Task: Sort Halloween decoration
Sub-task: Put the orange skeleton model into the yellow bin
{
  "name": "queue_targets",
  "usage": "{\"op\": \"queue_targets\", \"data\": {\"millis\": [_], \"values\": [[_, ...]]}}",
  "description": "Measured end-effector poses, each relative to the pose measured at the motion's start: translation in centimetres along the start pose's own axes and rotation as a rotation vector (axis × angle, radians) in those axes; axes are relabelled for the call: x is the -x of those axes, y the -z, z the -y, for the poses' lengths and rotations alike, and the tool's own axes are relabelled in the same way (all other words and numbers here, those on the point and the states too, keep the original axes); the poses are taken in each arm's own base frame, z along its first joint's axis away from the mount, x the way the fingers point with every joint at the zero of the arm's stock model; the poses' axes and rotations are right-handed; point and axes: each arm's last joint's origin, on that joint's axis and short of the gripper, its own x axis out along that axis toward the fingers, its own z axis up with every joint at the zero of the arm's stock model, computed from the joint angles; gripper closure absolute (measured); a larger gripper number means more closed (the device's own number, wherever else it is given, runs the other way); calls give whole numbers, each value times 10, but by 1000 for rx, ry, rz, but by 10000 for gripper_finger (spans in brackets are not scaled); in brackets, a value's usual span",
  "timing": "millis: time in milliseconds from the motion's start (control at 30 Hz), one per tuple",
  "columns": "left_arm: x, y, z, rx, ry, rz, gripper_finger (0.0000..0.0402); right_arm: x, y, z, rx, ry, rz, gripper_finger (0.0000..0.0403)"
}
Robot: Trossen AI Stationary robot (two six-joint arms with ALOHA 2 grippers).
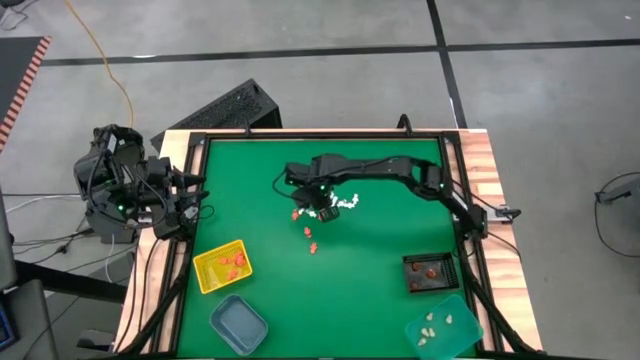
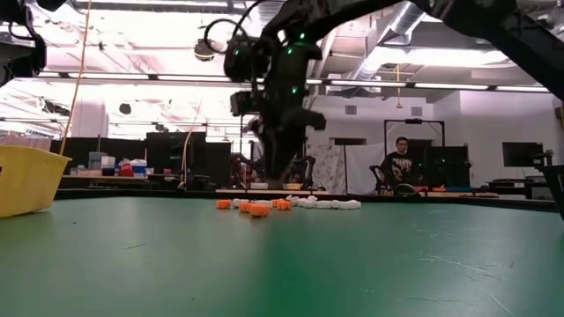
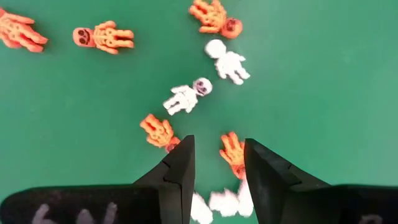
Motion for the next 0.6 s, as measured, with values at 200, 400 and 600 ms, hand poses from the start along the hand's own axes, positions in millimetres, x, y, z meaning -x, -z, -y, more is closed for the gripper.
{"op": "queue_targets", "data": {"millis": [200,400,600], "values": [[0,0,-1,-7,-3,-2,176,-23,-1,1,8,23,-50,271],[0,0,-1,-7,-3,-5,176,-38,4,5,13,4,-90,271],[0,1,-1,-9,-2,-9,176,-44,5,7,10,0,-95,271]]}}
